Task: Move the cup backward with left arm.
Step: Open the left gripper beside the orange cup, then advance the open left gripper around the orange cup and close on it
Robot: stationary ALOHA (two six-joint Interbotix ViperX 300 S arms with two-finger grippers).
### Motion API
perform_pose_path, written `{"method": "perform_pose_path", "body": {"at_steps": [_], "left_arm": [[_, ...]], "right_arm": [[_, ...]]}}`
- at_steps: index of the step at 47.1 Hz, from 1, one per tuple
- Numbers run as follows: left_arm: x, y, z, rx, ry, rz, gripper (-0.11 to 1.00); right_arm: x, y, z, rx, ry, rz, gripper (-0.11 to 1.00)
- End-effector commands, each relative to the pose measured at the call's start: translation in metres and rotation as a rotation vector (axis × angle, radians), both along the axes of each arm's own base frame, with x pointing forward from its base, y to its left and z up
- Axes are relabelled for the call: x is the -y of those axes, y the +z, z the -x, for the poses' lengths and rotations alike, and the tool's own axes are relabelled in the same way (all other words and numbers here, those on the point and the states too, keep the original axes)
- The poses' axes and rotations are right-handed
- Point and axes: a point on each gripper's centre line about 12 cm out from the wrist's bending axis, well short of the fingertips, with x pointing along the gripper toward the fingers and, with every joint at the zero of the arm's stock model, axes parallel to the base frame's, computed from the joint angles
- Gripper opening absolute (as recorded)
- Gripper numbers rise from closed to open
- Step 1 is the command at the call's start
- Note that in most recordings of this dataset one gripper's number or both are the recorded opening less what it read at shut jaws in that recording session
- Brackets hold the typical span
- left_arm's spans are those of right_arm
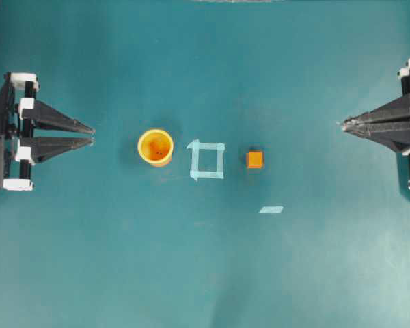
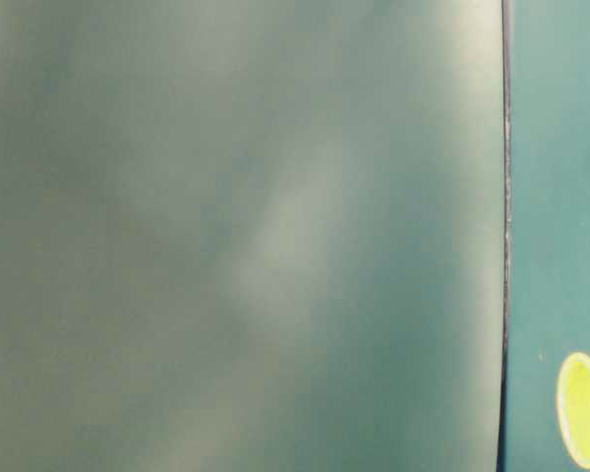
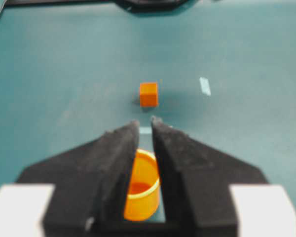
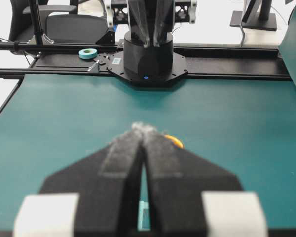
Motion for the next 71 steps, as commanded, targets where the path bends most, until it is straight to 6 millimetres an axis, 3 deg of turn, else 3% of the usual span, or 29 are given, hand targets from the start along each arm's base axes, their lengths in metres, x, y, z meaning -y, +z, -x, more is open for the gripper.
{"method": "perform_pose_path", "body": {"at_steps": [1,8,17,21,37,54,64,71], "left_arm": [[-0.003,-0.002,-0.003,-0.003,0.012,-0.001,0.22],[-0.004,-0.010,-0.007,-0.038,0.017,0.004,0.31],[-0.007,-0.018,-0.012,-0.079,0.033,0.018,0.67],[-0.009,-0.023,-0.013,-0.101,0.042,0.018,0.76],[-0.021,-0.058,-0.025,-0.169,0.087,0.026,0.77],[-0.026,-0.102,-0.059,-0.270,0.095,0.034,0.80],[-0.024,-0.124,-0.067,-0.302,0.087,0.057,0.80],[-0.019,-0.129,-0.075,-0.299,0.070,0.069,0.80]], "right_arm": [[0.000,0.013,-0.002,0.034,0.001,-0.002,0.00],[0.000,0.013,-0.002,0.034,0.002,0.000,0.00],[0.000,0.013,-0.002,0.034,0.001,-0.002,0.00],[0.000,0.013,-0.002,0.034,0.001,-0.003,0.00],[0.000,0.015,-0.001,0.041,0.002,-0.002,0.00],[0.000,0.015,0.000,0.032,0.001,-0.005,0.00],[0.000,0.019,0.002,0.037,0.002,-0.006,0.00],[0.000,0.019,0.003,0.017,0.000,-0.006,0.00]]}}
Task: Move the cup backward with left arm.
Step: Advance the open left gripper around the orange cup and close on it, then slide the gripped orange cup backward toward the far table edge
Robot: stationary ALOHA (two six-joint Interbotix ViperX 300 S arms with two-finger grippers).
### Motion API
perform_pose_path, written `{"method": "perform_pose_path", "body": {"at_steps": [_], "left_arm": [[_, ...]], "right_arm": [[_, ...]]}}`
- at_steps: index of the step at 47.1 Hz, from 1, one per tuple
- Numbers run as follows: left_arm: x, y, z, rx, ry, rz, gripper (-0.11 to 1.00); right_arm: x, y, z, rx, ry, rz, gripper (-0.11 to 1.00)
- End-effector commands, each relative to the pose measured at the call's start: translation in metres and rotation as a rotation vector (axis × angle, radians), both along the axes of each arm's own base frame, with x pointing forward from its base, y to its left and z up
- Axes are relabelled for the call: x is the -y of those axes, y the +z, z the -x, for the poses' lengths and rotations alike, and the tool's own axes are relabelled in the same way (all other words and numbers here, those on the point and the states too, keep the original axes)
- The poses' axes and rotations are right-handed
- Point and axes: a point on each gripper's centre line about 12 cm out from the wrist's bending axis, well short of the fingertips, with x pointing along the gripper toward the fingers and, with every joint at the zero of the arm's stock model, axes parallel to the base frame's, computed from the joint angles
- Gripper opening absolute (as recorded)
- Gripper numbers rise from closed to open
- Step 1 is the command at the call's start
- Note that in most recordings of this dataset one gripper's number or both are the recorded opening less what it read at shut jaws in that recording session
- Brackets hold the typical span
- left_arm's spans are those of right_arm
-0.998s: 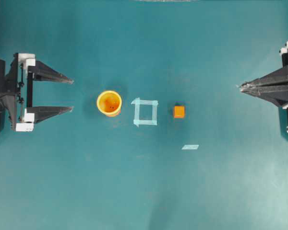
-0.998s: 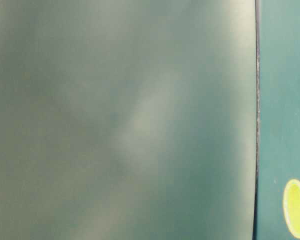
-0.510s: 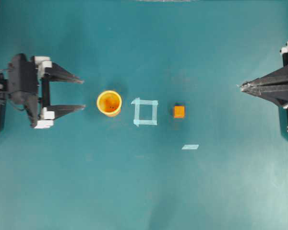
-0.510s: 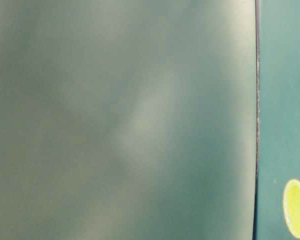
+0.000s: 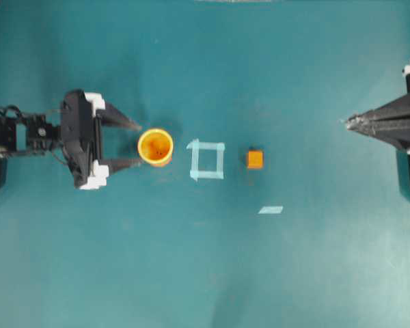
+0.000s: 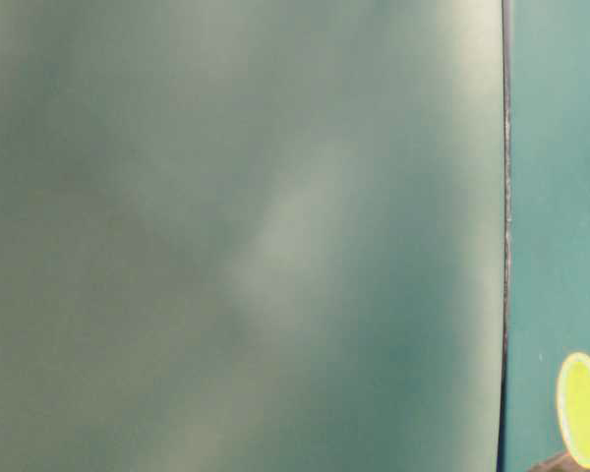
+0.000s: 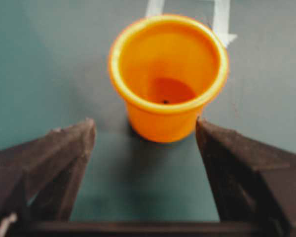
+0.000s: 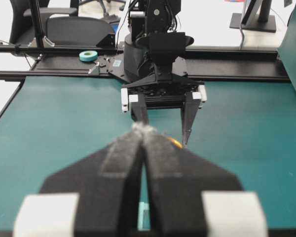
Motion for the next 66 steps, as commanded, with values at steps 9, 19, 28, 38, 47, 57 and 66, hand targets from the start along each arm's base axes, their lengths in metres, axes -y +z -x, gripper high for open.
{"method": "perform_pose_path", "body": {"at_steps": [9,19,28,38,47,57,66], "left_arm": [[0.005,0.005,-0.022,0.052,-0.021,-0.004,0.80],[0.006,0.005,-0.038,0.066,-0.029,-0.006,0.80],[0.006,-0.004,-0.045,0.047,-0.032,-0.005,0.80],[0.006,-0.010,-0.046,0.035,-0.033,-0.005,0.79],[0.006,-0.011,-0.045,0.030,-0.032,-0.006,0.63],[0.002,-0.007,-0.049,0.052,-0.025,-0.019,0.62],[-0.010,-0.005,-0.051,0.063,0.010,-0.021,0.62]], "right_arm": [[0.000,0.013,-0.001,0.021,0.001,-0.003,0.00],[0.000,0.013,-0.001,0.023,0.002,-0.002,0.00],[0.000,0.015,-0.001,0.026,0.001,-0.003,0.00],[0.000,0.015,-0.001,0.026,0.002,0.000,0.00],[0.000,0.013,-0.002,0.014,0.002,-0.002,0.00],[0.000,0.013,-0.002,0.011,0.001,-0.003,0.00],[0.000,0.013,-0.002,0.014,0.001,-0.003,0.00]]}}
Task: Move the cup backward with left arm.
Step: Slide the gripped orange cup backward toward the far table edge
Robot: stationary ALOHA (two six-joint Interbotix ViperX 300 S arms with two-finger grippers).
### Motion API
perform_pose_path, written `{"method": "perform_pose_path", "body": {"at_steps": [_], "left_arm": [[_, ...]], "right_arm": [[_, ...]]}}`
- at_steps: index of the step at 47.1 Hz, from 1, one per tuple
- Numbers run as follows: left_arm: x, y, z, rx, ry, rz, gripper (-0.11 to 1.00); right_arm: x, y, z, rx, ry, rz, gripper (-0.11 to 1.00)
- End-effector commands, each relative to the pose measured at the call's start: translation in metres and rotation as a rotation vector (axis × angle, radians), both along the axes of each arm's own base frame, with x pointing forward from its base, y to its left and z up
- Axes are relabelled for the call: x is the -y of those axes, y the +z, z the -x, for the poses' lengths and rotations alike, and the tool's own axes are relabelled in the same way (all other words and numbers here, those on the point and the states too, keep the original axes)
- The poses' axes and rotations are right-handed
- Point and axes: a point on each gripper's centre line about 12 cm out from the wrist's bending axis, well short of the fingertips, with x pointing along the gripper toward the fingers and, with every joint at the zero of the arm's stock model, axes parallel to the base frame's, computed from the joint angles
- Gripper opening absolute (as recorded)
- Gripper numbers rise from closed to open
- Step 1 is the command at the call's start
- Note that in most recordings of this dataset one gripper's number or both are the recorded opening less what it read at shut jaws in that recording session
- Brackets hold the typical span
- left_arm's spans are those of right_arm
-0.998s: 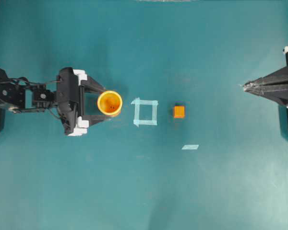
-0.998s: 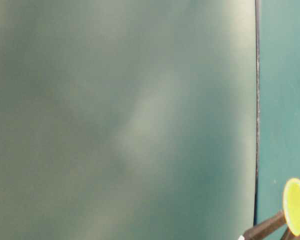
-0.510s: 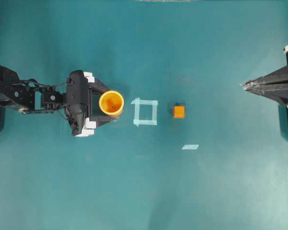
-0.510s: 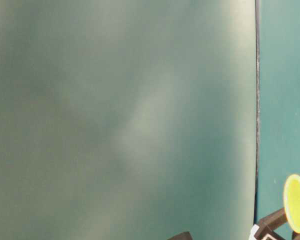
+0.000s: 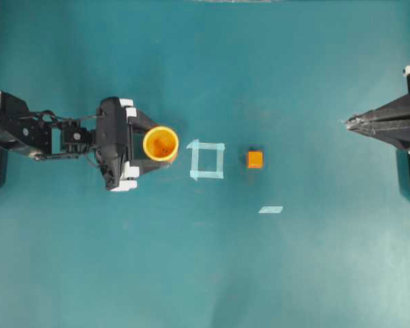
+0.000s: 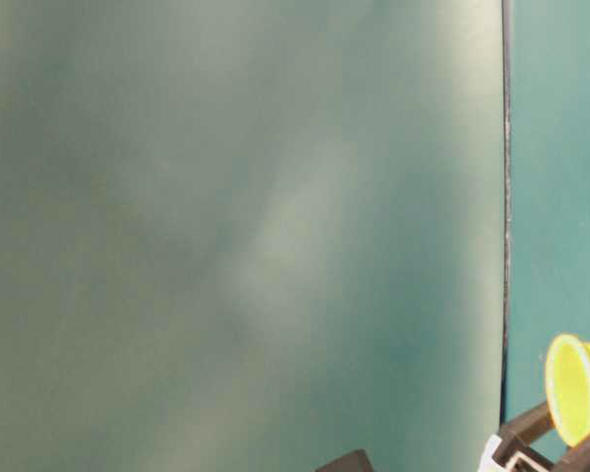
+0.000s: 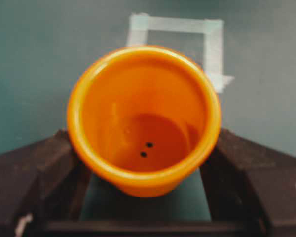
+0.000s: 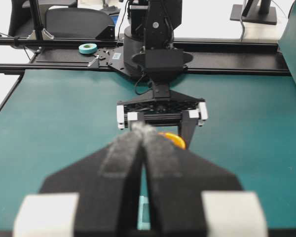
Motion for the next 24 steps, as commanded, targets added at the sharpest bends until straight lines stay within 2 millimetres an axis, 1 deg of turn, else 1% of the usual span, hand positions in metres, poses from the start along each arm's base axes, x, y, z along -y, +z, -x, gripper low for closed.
{"method": "perform_pose_path", "body": {"at_steps": [1,14,20,24], "left_arm": [[-0.007,0.009,-0.006,0.040,0.019,-0.005,0.62],[-0.030,0.012,-0.010,0.050,0.085,-0.006,0.62],[-0.047,0.011,-0.012,0.024,0.138,0.016,0.62],[-0.058,0.008,-0.015,-0.023,0.175,0.038,0.62]], "right_arm": [[0.000,0.014,-0.002,0.035,0.002,-0.005,0.00],[0.000,0.016,-0.001,0.037,0.002,-0.005,0.00],[0.000,0.016,-0.002,0.038,0.002,-0.003,0.00],[0.000,0.017,-0.002,0.040,0.002,-0.005,0.00]]}}
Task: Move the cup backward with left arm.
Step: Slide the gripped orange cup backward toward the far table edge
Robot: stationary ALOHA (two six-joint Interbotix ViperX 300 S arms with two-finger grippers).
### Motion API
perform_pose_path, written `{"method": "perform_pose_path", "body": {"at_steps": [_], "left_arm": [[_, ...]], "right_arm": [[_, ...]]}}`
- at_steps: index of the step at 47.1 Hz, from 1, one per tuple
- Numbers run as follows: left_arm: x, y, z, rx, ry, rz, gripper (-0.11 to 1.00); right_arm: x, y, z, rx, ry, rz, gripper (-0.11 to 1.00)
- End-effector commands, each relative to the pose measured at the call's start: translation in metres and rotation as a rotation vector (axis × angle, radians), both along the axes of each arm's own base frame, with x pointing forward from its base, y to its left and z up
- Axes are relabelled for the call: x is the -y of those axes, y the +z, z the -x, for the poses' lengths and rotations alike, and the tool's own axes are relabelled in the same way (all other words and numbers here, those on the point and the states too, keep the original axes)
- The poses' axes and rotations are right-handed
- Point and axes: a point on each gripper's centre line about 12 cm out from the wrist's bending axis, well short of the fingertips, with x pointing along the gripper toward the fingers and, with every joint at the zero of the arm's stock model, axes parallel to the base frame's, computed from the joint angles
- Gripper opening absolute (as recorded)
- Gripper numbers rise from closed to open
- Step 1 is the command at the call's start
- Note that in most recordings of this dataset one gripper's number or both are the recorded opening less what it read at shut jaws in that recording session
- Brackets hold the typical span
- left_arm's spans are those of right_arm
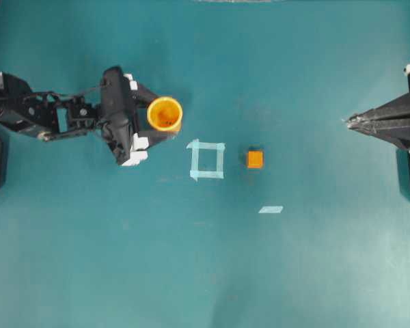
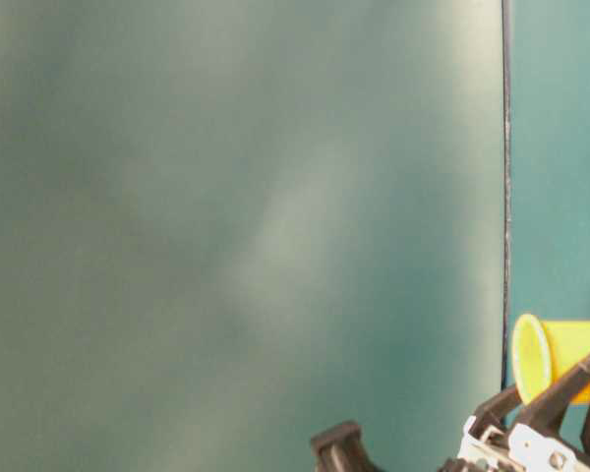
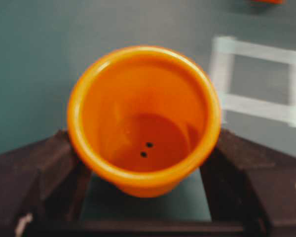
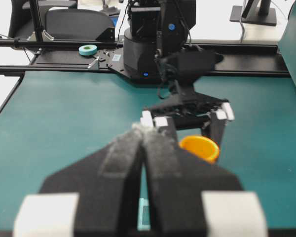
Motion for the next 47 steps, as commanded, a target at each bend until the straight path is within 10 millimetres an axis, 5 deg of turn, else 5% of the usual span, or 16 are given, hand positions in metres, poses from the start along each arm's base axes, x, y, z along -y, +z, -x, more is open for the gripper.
{"method": "perform_pose_path", "body": {"at_steps": [1,47], "left_arm": [[-0.013,0.005,-0.009,-0.010,0.035,0.015,0.62],[-0.128,0.017,-0.020,-0.010,0.283,-0.025,0.62]], "right_arm": [[0.000,0.015,-0.001,0.038,0.001,-0.003,0.00],[0.000,0.016,-0.002,0.029,0.001,-0.002,0.00]]}}
